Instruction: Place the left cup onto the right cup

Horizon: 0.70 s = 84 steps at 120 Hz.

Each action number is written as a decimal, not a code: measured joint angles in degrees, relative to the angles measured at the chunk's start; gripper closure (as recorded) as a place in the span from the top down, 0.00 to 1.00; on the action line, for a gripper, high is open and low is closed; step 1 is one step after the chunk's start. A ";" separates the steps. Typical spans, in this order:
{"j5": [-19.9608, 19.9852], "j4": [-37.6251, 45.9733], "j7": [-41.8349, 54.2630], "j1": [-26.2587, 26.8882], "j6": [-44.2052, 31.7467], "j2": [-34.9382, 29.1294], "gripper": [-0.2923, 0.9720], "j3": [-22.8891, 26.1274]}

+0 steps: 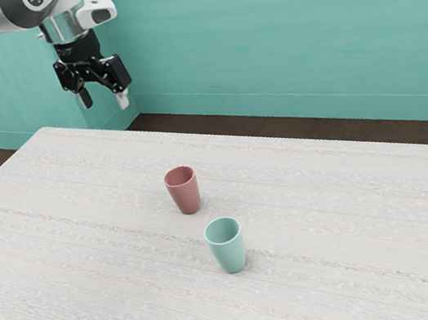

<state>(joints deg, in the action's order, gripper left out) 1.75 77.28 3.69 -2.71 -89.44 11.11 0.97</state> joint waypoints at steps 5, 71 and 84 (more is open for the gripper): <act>0.00 0.04 0.05 0.03 -0.02 0.00 0.77 0.00; 0.43 9.73 0.39 -1.01 -2.39 0.43 0.77 -1.93; 0.39 12.00 0.32 -0.98 -4.42 0.58 0.77 -1.94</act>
<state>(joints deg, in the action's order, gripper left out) 2.14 89.27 4.00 -3.69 -93.86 11.69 -0.97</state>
